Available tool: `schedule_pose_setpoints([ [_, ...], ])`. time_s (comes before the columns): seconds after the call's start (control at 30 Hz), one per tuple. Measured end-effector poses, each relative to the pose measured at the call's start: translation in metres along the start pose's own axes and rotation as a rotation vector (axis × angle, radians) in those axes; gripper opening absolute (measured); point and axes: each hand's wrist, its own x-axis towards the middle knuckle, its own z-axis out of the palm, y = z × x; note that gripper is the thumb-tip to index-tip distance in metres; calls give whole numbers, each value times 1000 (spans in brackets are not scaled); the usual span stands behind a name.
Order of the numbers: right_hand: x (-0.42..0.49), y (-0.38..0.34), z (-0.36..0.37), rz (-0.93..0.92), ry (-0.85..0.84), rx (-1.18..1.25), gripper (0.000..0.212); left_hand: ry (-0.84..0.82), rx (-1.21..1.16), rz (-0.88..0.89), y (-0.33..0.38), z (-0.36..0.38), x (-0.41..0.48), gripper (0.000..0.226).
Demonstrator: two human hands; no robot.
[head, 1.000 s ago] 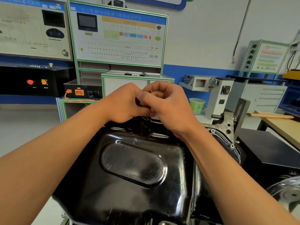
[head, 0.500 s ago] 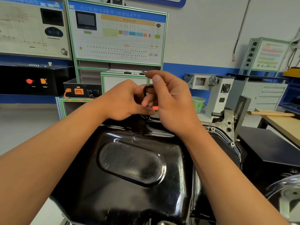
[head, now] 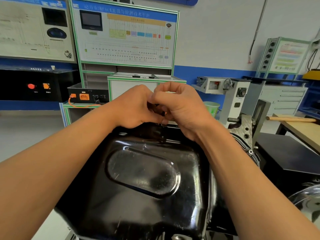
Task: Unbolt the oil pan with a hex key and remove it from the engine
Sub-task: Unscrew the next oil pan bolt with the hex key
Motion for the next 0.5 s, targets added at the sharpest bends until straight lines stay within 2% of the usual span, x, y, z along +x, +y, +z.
schedule_pose_setpoints([
  [0.27,-6,5,-9,-70,-57,118,28,-26,-19,-32,-1,1,0,41],
  [0.5,-9,7,-12,-133,-36,145,26,-37,-50,-15,-3,0,0,29],
])
